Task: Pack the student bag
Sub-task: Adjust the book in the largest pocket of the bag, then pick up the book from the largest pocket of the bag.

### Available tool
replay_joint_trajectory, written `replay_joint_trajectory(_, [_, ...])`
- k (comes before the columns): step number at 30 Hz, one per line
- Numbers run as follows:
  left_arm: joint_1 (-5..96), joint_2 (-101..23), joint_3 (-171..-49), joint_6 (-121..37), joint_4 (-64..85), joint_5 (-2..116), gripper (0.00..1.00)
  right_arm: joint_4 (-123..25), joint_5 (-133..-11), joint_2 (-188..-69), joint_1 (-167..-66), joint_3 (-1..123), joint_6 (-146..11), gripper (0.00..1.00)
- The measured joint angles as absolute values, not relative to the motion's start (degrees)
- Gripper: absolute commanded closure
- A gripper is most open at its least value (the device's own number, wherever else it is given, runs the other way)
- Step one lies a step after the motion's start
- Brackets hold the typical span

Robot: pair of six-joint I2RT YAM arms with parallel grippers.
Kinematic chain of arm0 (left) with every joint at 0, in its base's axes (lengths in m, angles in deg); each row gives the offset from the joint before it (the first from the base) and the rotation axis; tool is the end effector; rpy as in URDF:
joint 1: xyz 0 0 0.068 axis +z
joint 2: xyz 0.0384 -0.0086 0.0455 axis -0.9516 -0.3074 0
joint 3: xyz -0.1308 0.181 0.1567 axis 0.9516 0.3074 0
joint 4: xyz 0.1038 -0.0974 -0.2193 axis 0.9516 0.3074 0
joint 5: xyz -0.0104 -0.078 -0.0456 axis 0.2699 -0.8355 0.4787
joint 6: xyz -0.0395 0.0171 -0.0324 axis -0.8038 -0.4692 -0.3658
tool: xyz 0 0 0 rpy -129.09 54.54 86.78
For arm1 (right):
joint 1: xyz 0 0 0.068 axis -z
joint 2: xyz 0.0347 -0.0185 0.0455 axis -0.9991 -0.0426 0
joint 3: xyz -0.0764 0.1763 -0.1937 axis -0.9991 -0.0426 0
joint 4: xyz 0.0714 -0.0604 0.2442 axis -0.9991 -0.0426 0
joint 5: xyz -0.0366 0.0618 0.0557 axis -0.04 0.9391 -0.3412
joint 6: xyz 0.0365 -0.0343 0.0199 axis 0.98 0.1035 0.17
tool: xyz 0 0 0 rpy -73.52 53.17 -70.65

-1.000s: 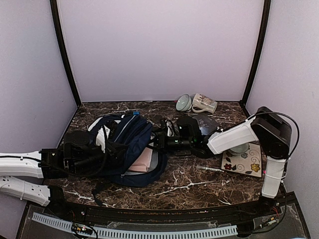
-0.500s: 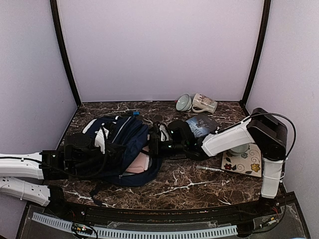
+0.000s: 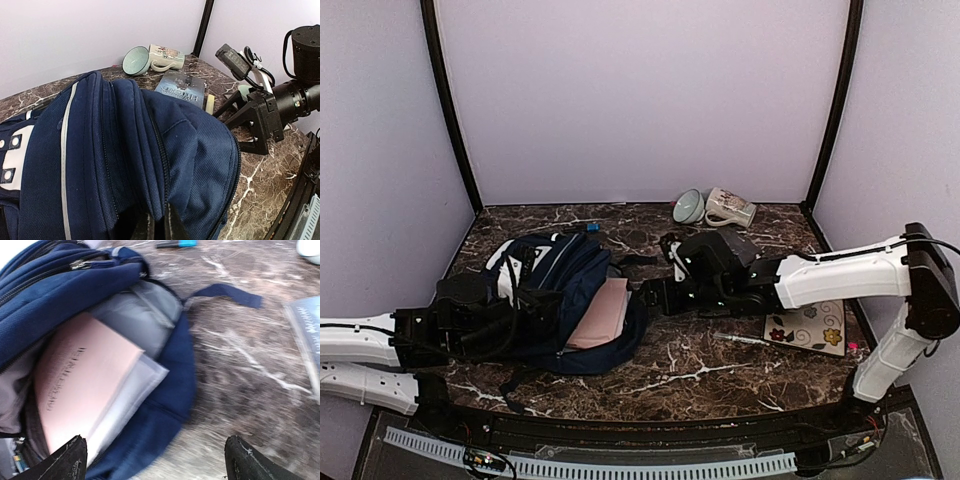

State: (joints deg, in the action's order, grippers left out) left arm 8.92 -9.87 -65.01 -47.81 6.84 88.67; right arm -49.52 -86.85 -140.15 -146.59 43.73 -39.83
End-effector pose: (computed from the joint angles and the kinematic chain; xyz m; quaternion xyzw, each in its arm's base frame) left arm 0.0995 -0.1656 0.2571 0.1808 0.7559 -0.2747 0.5661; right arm 0.1880 0.3042 0.2227 -0.1589 0.8753 0.2922 0.3510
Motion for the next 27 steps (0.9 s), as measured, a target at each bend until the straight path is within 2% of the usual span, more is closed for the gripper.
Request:
replay_joint_trajectory(5, [8.9, -9.9, -64.9, -49.1, 6.9, 88.9, 1.00, -53.9, -92.4, -139.2, -147.2, 42.7, -40.7, 0.03])
replay_joint_trajectory(10, [8.9, -9.6, -64.7, -50.4, 7.3, 88.8, 1.00, -53.6, -91.8, -140.1, -146.7, 42.3, -42.0, 0.03])
replay_joint_trajectory(17, [8.8, -7.7, -63.2, -52.1, 7.4, 88.8, 1.00, -47.1, -83.2, -147.0, -142.3, 43.6, -42.9, 0.03])
replay_joint_trajectory(27, [8.8, -7.4, -61.6, -53.3, 6.8, 87.8, 1.00, -32.7, -64.9, -148.8, -141.3, 43.4, -41.7, 0.01])
